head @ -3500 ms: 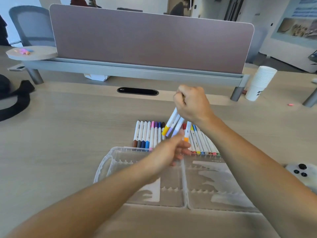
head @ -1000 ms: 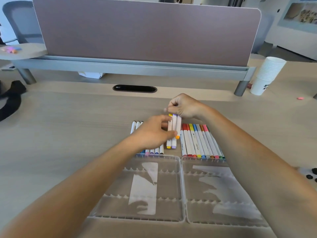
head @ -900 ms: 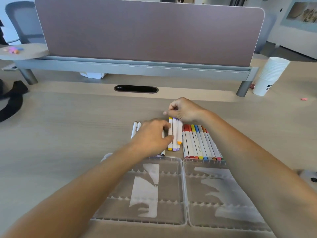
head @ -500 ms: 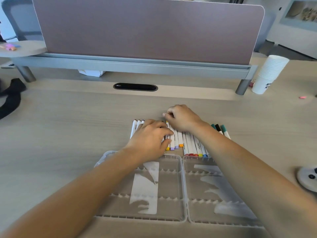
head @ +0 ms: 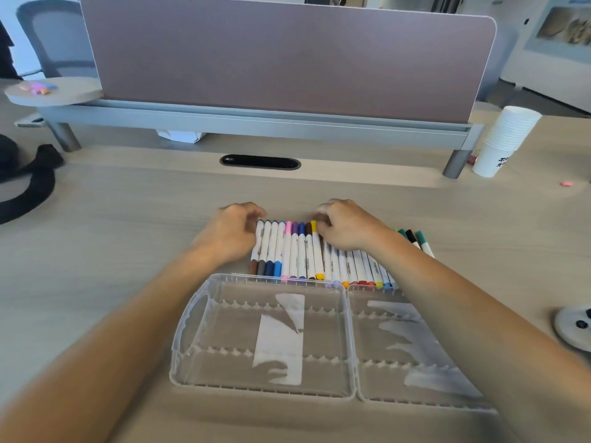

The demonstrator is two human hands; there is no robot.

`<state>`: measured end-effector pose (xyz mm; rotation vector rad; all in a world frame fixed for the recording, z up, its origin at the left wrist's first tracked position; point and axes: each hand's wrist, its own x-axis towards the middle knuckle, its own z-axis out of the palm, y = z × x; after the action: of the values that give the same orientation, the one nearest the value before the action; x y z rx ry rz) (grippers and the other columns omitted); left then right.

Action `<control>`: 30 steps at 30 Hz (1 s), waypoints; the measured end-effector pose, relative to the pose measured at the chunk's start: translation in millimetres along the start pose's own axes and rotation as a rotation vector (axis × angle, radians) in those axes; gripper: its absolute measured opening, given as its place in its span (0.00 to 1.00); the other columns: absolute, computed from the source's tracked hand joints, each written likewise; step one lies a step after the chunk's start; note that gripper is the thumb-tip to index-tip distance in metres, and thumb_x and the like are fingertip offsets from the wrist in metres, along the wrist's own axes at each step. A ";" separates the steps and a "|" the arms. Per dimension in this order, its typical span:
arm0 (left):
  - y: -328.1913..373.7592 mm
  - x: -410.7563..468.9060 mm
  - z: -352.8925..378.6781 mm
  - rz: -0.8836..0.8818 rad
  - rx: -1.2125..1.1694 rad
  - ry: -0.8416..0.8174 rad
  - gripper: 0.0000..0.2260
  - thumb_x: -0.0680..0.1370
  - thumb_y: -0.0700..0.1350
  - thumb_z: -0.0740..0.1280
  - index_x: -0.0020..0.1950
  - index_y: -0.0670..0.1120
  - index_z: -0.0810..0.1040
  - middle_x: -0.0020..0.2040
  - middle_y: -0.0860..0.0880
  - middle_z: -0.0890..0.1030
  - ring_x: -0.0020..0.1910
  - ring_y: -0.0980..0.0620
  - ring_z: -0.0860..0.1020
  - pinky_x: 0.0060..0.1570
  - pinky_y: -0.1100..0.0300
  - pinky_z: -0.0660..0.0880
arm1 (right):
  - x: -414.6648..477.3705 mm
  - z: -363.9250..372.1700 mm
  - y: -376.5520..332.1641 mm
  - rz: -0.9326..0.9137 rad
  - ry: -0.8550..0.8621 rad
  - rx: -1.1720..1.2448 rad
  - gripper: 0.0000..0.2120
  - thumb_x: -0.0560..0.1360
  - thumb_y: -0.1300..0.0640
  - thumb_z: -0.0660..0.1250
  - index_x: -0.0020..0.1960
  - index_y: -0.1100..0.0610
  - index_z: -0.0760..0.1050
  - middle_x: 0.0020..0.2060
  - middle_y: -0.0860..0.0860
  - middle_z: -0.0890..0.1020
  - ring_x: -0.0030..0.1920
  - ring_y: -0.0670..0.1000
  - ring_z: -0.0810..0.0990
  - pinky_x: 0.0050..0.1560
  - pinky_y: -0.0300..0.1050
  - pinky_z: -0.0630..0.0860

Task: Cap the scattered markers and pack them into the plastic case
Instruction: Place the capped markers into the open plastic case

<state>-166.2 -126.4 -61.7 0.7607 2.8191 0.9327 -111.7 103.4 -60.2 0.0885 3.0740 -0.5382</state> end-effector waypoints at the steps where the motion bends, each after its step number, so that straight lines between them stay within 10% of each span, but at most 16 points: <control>1: -5.3 -2.6 0.5 -0.016 -0.012 0.016 0.15 0.79 0.38 0.63 0.66 0.49 0.76 0.60 0.49 0.80 0.57 0.53 0.77 0.58 0.60 0.73 | -0.7 -0.1 -2.0 -0.018 -0.018 0.009 0.13 0.80 0.54 0.59 0.61 0.51 0.78 0.56 0.48 0.76 0.54 0.49 0.76 0.56 0.48 0.76; 6: -17.6 -21.1 8.5 0.040 -0.001 0.109 0.24 0.80 0.49 0.66 0.74 0.53 0.63 0.65 0.49 0.69 0.56 0.51 0.76 0.60 0.53 0.73 | 0.7 -0.2 -6.3 0.011 -0.026 0.005 0.09 0.79 0.54 0.61 0.45 0.50 0.79 0.46 0.49 0.80 0.44 0.49 0.79 0.47 0.51 0.80; 18: -33.4 -23.4 19.0 -0.012 -0.152 0.052 0.32 0.75 0.56 0.69 0.75 0.53 0.58 0.68 0.47 0.68 0.69 0.46 0.67 0.69 0.44 0.68 | 40.7 9.4 -69.8 -0.070 -0.052 0.107 0.14 0.81 0.57 0.57 0.58 0.54 0.80 0.52 0.48 0.79 0.51 0.50 0.77 0.55 0.44 0.73; 24: -29.2 -25.3 22.9 0.001 0.145 0.103 0.53 0.60 0.78 0.65 0.74 0.55 0.46 0.71 0.43 0.62 0.71 0.42 0.64 0.70 0.43 0.65 | 56.5 21.0 -93.1 -0.016 -0.097 0.106 0.14 0.79 0.56 0.57 0.40 0.55 0.78 0.38 0.52 0.83 0.37 0.51 0.83 0.37 0.42 0.76; 30: -28.0 -24.3 23.0 -0.001 0.154 0.096 0.54 0.60 0.77 0.67 0.75 0.52 0.47 0.72 0.43 0.62 0.71 0.42 0.63 0.71 0.45 0.64 | 59.0 18.4 -99.5 0.049 -0.081 0.090 0.15 0.80 0.52 0.56 0.45 0.58 0.78 0.38 0.54 0.82 0.37 0.53 0.82 0.35 0.43 0.76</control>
<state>-152.0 -145.0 -98.6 0.7491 3.0031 0.7795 -176.4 6.8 -45.5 0.1396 2.9604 -0.6607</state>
